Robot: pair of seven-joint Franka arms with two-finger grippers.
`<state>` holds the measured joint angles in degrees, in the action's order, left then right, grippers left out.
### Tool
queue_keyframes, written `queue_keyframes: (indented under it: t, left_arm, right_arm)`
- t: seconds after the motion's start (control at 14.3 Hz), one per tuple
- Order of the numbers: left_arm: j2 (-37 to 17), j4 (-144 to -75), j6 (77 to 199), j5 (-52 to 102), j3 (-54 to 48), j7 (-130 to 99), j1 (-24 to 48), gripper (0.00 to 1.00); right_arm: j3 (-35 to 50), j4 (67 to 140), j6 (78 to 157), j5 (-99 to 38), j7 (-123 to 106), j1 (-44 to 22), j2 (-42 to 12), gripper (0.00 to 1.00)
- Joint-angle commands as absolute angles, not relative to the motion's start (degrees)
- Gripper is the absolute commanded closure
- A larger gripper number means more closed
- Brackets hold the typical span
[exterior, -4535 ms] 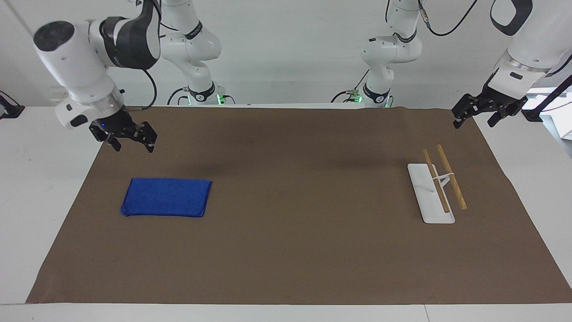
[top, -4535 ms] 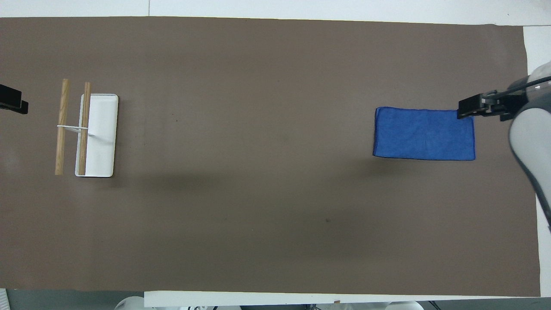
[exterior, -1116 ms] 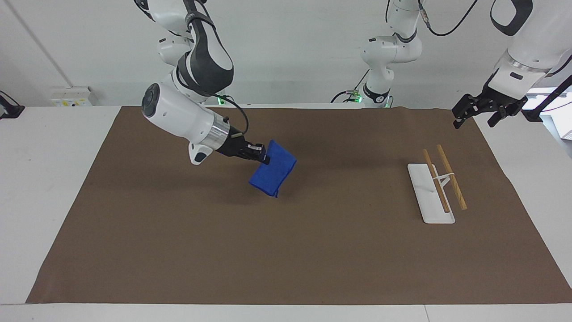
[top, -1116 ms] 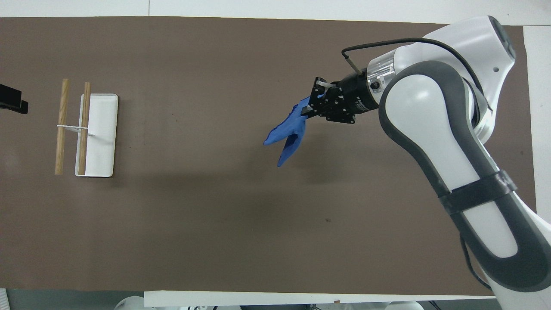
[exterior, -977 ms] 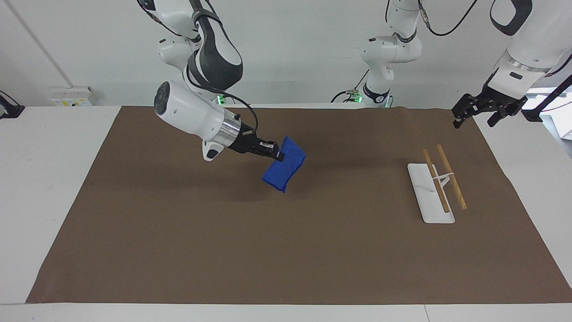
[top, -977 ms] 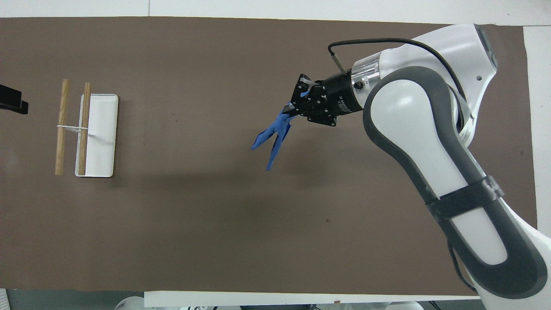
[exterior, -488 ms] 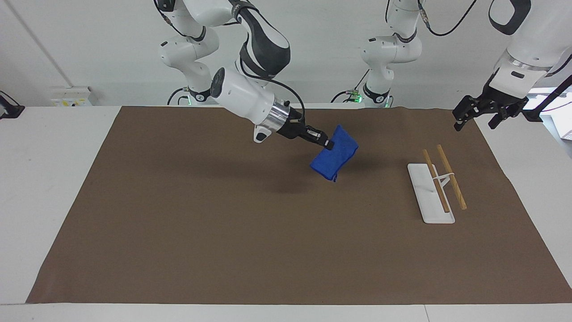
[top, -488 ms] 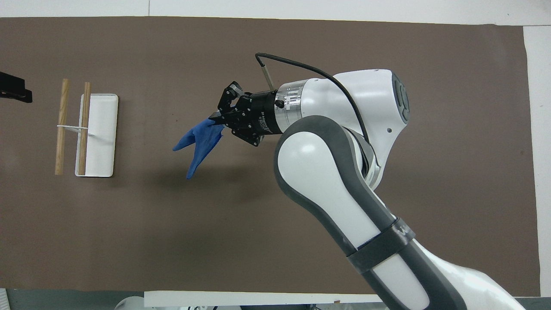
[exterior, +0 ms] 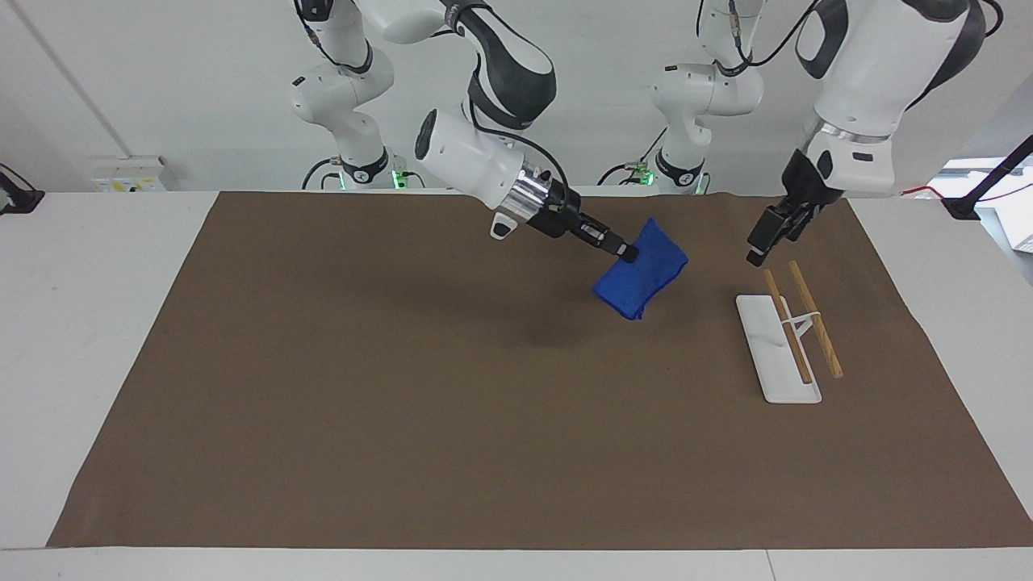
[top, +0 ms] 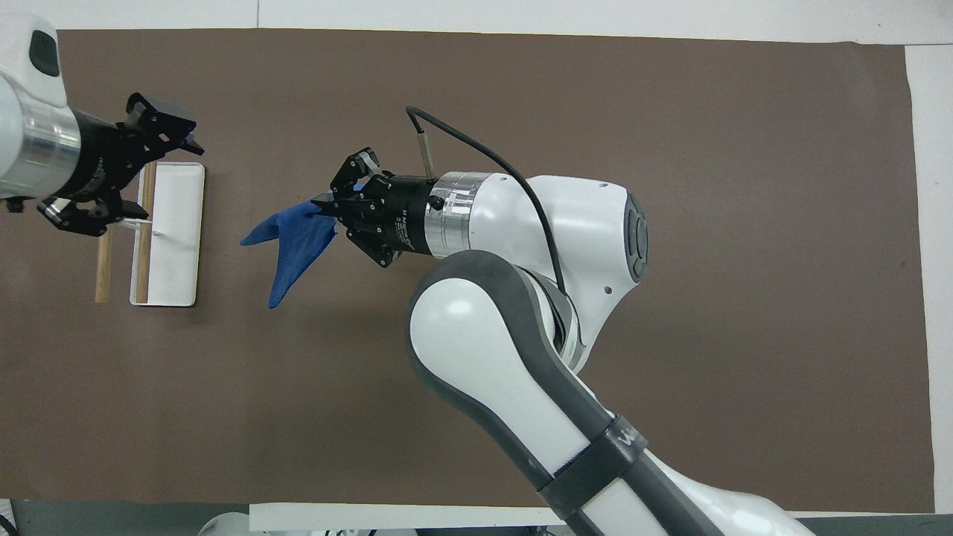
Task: Right arm passes towel to left arm to hang
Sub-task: 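Grasp the towel with the left gripper beside the right gripper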
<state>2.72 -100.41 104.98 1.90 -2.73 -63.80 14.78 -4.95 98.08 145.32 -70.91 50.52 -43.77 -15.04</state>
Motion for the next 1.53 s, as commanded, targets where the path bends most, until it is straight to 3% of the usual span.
queue_keyframes:
  t: [0.0, 0.28, 0.77, 0.84, 0.91, 0.98, 1.47]
  left_arm:
    - [6.0, -108.4, 109.4, 2.5, -2.3, -76.5, 17.2, 0.05]
    - [6.2, -112.7, 109.5, 2.6, -2.3, -79.2, 17.5, 0.18]
    - [7.0, -113.7, 109.2, 2.7, -2.4, -87.4, 22.0, 0.33]
    - [7.2, -113.8, 108.9, 2.7, -2.4, -87.5, 22.6, 0.46]
    - [7.5, -114.1, 108.8, 2.7, -2.4, -87.5, 22.7, 0.89]
    - [7.6, -114.6, 109.2, 2.7, -2.4, -87.1, 22.7, 1.0]
    - [7.6, -114.3, 110.2, 2.7, -2.4, -81.7, 22.7, 1.0]
  right_arm:
    - [-5.0, 98.4, 145.8, -72.2, 50.9, -43.5, -14.9, 1.0]
    - [-5.1, 98.4, 145.8, -72.2, 51.0, -43.5, -14.9, 1.0]
    - [-5.1, 98.7, 145.8, -72.2, 51.0, -43.5, -14.8, 1.0]
    - [-5.1, 98.8, 145.8, -72.2, 51.0, -43.5, -14.9, 1.0]
    - [-5.1, 98.8, 145.8, -72.2, 51.0, -43.5, -14.8, 1.0]
    - [-5.1, 98.8, 145.8, -72.2, 51.0, -43.5, -14.8, 1.0]
    - [-5.1, 98.9, 145.7, -72.2, 50.9, -43.5, -14.8, 1.0]
